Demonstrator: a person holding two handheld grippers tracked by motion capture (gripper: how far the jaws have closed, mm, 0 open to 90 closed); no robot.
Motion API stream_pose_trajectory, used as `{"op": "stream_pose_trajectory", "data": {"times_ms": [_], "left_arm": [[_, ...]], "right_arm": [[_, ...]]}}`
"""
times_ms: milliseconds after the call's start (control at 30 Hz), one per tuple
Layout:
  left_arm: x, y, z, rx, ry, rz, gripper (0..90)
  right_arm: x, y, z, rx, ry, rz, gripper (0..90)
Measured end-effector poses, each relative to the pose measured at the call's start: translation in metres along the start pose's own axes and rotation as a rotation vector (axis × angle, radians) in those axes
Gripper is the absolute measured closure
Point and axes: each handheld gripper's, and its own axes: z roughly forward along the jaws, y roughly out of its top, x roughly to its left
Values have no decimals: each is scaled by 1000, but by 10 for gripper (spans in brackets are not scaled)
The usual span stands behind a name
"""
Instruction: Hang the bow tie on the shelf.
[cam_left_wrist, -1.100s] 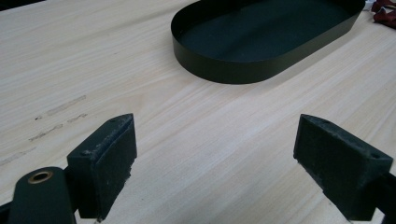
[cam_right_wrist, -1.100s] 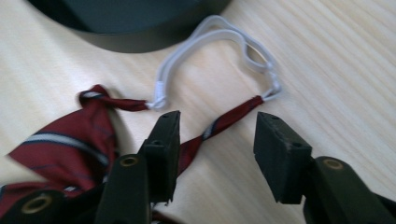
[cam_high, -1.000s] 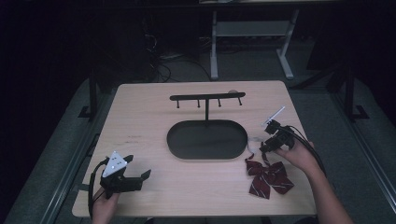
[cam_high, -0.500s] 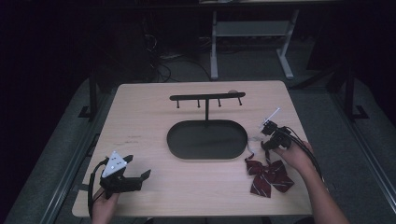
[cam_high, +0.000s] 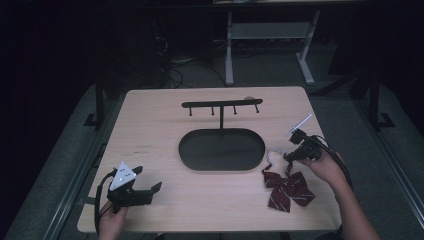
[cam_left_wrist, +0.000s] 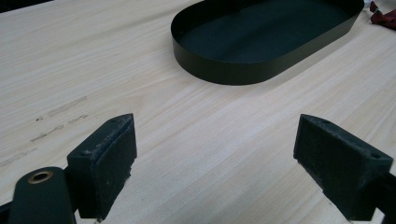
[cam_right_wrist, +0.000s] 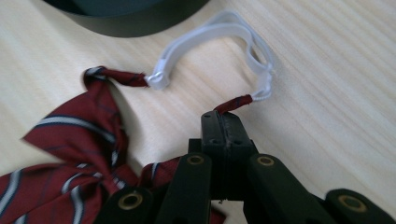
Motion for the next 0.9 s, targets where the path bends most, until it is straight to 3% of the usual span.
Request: {"op": "stream_pose_trajectory", "data": {"times_ms": [400, 900], "left_arm": [[-1, -1, 1, 1, 1, -8, 130], [-1, 0, 1, 4, -1, -1, 130]], "right_arm": [[19, -7, -33, -105, 49, -91, 895], [58, 2, -71, -162, 24, -226, 896]]}}
